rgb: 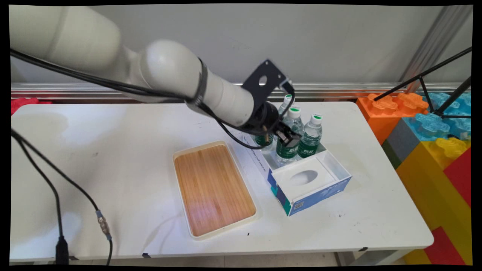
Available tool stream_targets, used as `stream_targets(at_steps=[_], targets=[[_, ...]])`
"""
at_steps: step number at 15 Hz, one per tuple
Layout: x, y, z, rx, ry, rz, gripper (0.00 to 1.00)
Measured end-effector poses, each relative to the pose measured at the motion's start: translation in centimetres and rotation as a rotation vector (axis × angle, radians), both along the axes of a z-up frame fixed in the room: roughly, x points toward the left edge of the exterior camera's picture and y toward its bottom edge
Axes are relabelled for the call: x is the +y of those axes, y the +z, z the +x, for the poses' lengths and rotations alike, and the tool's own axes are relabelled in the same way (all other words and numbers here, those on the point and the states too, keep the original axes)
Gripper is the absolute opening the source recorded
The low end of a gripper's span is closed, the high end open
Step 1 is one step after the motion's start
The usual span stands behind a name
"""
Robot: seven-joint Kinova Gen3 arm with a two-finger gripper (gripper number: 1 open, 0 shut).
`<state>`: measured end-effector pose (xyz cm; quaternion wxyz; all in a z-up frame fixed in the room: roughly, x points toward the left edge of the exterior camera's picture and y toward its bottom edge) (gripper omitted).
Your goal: Place the picked object on the tray
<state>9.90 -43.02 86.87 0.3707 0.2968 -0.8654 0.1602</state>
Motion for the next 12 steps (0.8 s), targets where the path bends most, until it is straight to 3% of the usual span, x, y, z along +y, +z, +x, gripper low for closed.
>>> stream_targets(at_steps=[2, 6, 12], targets=[[1.0, 3.0, 1.5, -0.012, 0.007, -0.001, 0.0], [2.7, 6.1, 5.3, -0.044, -0.003, 0.021, 0.0], [5.4, 6.0, 10.1, -0.067, -0.097, 0.046, 0.0]])
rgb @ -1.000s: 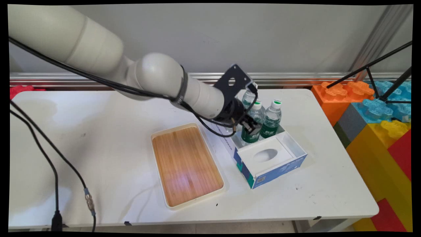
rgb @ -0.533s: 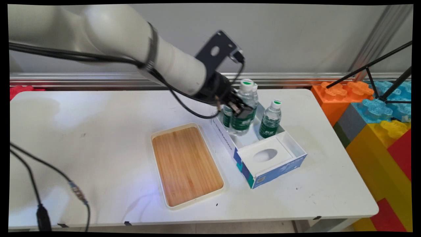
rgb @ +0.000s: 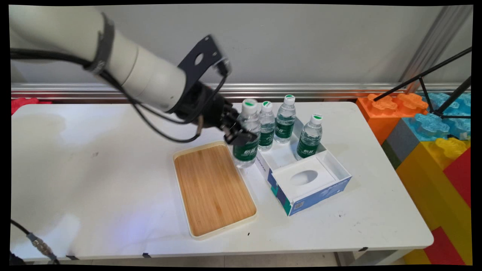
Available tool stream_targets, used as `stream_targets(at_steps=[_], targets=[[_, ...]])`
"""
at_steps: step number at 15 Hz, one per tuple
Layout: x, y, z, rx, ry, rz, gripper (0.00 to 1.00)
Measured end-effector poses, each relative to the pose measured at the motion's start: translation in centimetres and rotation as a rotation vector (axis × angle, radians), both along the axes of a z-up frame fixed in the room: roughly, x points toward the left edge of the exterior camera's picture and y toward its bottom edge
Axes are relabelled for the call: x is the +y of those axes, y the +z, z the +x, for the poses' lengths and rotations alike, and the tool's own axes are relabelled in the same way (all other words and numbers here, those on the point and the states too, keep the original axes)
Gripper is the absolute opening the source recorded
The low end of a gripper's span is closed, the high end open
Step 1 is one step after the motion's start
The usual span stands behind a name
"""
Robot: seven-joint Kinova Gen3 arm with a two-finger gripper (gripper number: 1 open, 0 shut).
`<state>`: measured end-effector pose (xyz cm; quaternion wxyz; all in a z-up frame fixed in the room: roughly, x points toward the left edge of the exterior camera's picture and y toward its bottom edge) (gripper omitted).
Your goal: Place the picked object on the tray
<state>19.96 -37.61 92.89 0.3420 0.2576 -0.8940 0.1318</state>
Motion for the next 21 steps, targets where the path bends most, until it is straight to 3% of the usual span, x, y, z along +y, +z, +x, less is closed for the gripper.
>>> stream_targets(at_steps=[6, 13, 18, 19, 21], targets=[[1.7, -4.6, 1.4, -0.005, -0.103, 0.018, 0.0], [2.3, -10.1, 1.1, -0.018, -0.173, 0.029, 0.0], [2.5, -12.2, 0.9, -0.017, -0.213, 0.029, 0.0], [2.6, -12.5, 0.9, -0.017, -0.223, 0.028, 1.0], [2.6, -12.7, 0.9, -0.018, -0.236, 0.026, 1.0]])
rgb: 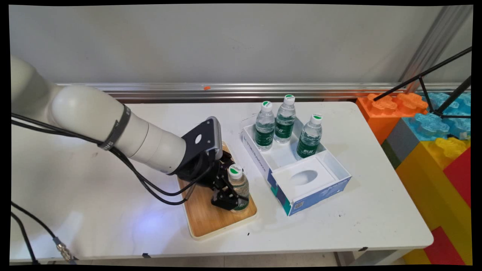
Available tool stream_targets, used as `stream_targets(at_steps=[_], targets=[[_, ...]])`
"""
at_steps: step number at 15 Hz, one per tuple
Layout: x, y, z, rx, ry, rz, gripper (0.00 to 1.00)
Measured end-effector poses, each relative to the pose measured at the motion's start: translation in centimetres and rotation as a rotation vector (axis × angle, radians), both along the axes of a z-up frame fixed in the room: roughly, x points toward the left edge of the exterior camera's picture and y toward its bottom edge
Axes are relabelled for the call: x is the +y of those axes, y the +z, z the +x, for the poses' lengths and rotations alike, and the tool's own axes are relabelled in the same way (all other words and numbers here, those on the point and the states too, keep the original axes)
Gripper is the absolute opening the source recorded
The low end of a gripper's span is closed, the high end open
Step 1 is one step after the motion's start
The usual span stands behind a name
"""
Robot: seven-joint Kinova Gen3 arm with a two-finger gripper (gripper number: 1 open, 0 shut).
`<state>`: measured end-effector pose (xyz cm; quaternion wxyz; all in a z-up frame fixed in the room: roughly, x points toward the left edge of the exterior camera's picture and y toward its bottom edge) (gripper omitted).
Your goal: Place the picked object on the tray
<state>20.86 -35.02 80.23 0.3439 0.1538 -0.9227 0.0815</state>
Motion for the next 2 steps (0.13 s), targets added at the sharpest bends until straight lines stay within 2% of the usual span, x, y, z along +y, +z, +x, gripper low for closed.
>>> stream_targets(at_steps=[2], targets=[[0.07, -0.02, 0.07, -0.002, -0.009, 0.001, 1.0]])
